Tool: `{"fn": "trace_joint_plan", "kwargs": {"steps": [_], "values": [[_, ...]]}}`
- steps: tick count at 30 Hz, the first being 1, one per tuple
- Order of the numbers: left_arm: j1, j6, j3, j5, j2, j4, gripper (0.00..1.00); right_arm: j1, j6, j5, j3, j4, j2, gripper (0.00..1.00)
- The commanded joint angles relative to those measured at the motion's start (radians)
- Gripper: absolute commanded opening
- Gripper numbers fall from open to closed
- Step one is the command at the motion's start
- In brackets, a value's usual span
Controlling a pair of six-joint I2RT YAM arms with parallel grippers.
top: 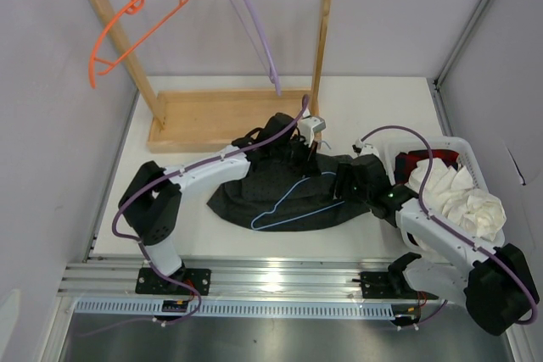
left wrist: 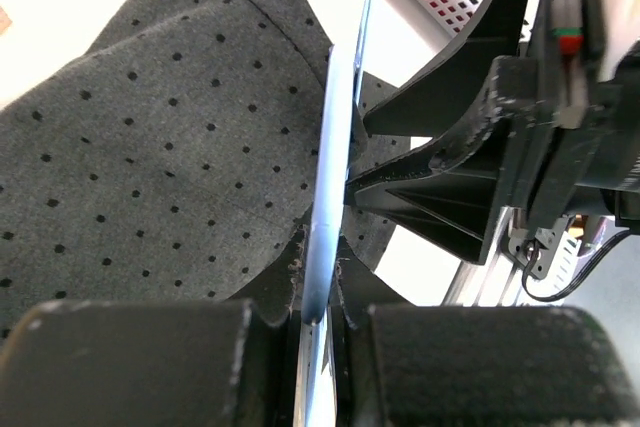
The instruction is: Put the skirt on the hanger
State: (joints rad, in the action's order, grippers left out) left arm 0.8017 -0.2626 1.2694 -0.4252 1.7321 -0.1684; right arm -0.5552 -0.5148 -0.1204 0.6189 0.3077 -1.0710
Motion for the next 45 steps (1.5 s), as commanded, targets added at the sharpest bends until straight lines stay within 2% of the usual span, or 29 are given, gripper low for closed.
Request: {"fn": "trace_joint_plan", "kwargs": {"steps": [1,9,14,15,18,19,22,23,28,32,36,41,45], "values": [[-0.019,-0.003,0.051,-0.001,-0.003,0.026,0.0,-0.005,0.029,-0.054,-0.01,-0.045,-0.004,0.6],[-0.027,-0.003,0.056,-0.006,0.003,0.027,0.0,-0.003,0.032,-0.051,-0.015,-0.096,-0.044,0.62],[-0.032,-0.001,0.051,-0.009,0.012,0.032,0.0,0.003,0.032,-0.056,-0.005,-0.136,-0.078,0.55],[-0.032,-0.001,0.048,-0.009,0.012,0.035,0.0,0.003,0.033,-0.056,-0.004,-0.142,-0.081,0.52],[-0.039,0.002,0.036,-0.007,0.015,0.047,0.0,0.014,0.024,-0.055,0.018,-0.142,-0.081,0.35],[-0.042,0.002,0.032,-0.007,0.015,0.05,0.0,0.015,0.018,-0.051,0.037,-0.131,-0.076,0.24],[-0.053,0.002,0.013,-0.01,0.012,0.07,0.0,0.017,0.006,-0.05,0.082,-0.063,-0.041,0.11],[-0.056,0.002,0.004,-0.015,0.009,0.087,0.0,0.018,-0.002,-0.05,0.117,-0.036,-0.018,0.1],[-0.084,0.008,-0.009,-0.026,0.003,0.112,0.0,0.095,-0.022,0.022,0.214,0.118,0.063,0.05],[-0.101,0.022,-0.013,-0.027,-0.006,0.125,0.0,0.178,-0.037,0.14,0.268,0.179,0.111,0.04],[-0.137,0.008,-0.065,-0.043,-0.046,0.196,0.0,0.215,-0.022,0.188,0.312,0.25,0.123,0.03],[-0.182,0.031,-0.067,-0.06,-0.066,0.195,0.0,0.265,-0.024,0.226,0.301,0.271,0.164,0.02],[-0.22,0.057,-0.062,-0.058,-0.06,0.176,0.0,0.331,-0.03,0.333,0.298,0.249,0.151,0.02]]}}
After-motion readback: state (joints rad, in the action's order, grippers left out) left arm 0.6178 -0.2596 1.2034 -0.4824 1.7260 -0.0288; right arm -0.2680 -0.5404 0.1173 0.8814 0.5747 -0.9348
